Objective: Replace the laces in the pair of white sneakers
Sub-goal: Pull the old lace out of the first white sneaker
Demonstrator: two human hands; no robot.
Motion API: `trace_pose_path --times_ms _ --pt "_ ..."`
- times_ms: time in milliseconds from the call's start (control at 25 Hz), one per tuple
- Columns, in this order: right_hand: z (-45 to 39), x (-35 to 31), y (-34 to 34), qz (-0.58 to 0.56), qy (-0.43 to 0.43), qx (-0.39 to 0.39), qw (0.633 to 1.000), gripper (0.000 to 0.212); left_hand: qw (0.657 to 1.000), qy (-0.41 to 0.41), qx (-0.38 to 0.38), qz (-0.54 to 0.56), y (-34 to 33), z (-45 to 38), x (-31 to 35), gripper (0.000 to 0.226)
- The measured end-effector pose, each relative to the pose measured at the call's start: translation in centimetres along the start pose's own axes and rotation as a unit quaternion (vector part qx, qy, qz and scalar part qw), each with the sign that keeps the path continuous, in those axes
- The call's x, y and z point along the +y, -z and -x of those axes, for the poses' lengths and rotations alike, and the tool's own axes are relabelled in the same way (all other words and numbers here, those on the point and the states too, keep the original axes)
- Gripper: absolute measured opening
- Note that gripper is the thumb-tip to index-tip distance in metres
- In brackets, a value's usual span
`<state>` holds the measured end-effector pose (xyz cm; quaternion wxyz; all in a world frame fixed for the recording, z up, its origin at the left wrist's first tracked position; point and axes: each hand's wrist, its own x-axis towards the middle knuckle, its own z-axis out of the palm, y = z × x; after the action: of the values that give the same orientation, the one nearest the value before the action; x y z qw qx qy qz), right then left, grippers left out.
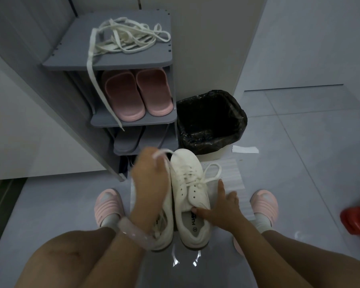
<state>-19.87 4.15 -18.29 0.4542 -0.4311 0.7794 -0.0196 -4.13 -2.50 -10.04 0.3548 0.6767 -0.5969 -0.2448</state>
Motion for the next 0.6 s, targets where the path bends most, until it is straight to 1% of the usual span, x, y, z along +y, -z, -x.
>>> trace_pose_path --times_ms 40,80,120,160,200,240,280,320,360,440,520,600 --pt "0.0 0.0 0.1 0.002 -0.001 -0.002 1.000 0.125 0.996 0.004 0.055 0.069 1.0 -1.0 0.0 0.011" --pt "0.0 0.0 0.1 0.005 -0.003 -0.004 1.000 0.125 0.995 0.009 0.057 0.081 1.5 -1.8 -0.1 0.009" --pt "-0.1 0.0 0.0 0.006 -0.002 -0.005 1.000 0.125 0.999 0.014 0.007 0.038 1.5 -2.2 -0.5 0.010" --pt "-0.1 -0.1 -0.1 0.005 -0.001 -0.004 1.000 0.125 0.996 0.021 -0.079 -0.045 1.0 -1.9 -0.8 0.015" --pt "-0.1 -0.1 -0.1 0.004 -0.002 -0.003 1.000 0.126 0.976 0.020 -0.170 -0.134 -0.1 -1.0 -1.5 0.020" --pt "0.0 -0.1 -0.1 0.003 -0.004 -0.001 1.000 0.126 0.951 0.015 -0.232 -0.202 -1.2 0.2 -2.0 0.022" --pt "0.0 -0.1 -0.1 0.003 -0.006 0.001 1.000 0.126 0.936 0.003 -0.253 -0.246 -2.1 1.2 -2.5 0.022" --pt "-0.1 -0.1 -0.1 0.004 -0.008 0.001 1.000 0.126 0.933 -0.014 -0.244 -0.264 -2.7 1.9 -2.8 0.020" --pt "-0.2 0.0 -0.1 0.007 -0.010 0.000 1.000 0.127 0.938 -0.026 -0.226 -0.262 -3.1 2.2 -3.0 0.017" --pt "-0.3 -0.1 -0.2 0.014 -0.011 0.000 1.000 0.127 0.948 -0.046 -0.204 -0.239 -3.1 2.1 -2.9 0.015" --pt "-0.4 -0.1 -0.3 0.013 -0.013 0.000 1.000 0.128 0.951 -0.042 -0.200 -0.231 -3.1 2.1 -2.5 0.017" --pt "-0.4 -0.1 -0.2 0.011 -0.015 -0.001 1.000 0.127 0.946 -0.043 -0.211 -0.241 -3.4 2.0 -2.3 0.019"
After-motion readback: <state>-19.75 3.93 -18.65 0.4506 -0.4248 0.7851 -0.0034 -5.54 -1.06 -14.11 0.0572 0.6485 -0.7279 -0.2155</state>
